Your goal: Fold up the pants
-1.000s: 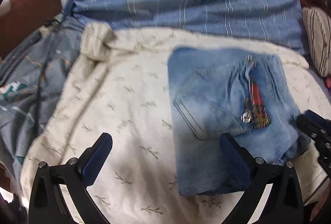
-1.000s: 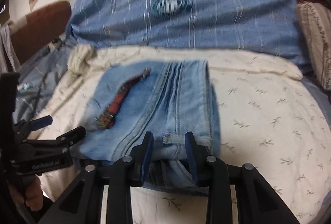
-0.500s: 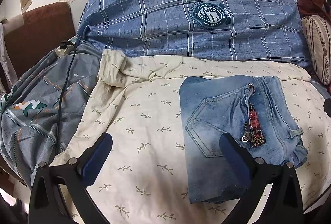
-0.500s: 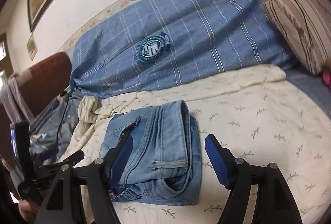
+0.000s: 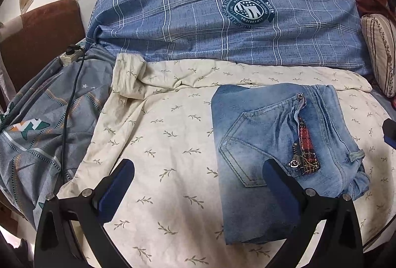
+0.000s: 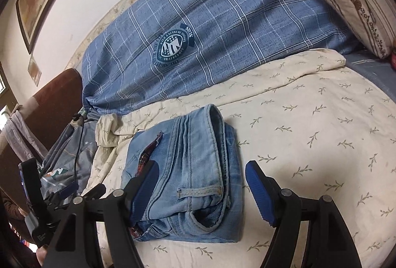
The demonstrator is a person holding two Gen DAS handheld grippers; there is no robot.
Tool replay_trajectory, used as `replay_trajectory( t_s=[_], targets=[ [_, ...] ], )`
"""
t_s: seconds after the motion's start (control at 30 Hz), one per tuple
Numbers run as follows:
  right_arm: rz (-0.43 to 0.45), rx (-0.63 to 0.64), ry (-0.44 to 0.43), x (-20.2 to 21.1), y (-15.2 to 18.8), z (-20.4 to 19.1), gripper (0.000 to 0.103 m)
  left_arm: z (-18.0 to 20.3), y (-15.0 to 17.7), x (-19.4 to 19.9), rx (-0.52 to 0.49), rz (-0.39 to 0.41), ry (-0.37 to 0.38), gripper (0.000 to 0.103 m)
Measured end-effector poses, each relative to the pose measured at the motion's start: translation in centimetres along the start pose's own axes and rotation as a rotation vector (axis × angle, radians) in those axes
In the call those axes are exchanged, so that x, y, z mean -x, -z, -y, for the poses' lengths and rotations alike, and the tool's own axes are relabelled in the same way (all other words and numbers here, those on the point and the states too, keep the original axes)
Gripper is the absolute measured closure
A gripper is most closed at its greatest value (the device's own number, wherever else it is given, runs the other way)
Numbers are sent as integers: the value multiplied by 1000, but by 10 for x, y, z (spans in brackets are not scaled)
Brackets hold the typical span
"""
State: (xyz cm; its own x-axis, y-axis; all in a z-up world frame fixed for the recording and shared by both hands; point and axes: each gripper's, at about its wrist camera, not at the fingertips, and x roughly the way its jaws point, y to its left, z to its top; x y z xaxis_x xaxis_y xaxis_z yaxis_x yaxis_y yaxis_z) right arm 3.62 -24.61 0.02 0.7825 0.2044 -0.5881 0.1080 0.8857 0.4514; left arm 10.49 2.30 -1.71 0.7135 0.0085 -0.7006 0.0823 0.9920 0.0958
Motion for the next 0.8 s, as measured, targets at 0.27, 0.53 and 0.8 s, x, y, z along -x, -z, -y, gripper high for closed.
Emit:
replay_trajectory(
  t_s=[0.27,0.53,0.8],
  targets=[
    [-43,15,-1,-11,4,-5,27,1,2,-7,2,-28,11,0],
    [-55,-17,-8,-12,5,0,27,2,2,-9,0,-50,27,0],
    [-63,-41,-5,-12,4,6,27,2,3,-11,6,-62,30,0]
  ],
)
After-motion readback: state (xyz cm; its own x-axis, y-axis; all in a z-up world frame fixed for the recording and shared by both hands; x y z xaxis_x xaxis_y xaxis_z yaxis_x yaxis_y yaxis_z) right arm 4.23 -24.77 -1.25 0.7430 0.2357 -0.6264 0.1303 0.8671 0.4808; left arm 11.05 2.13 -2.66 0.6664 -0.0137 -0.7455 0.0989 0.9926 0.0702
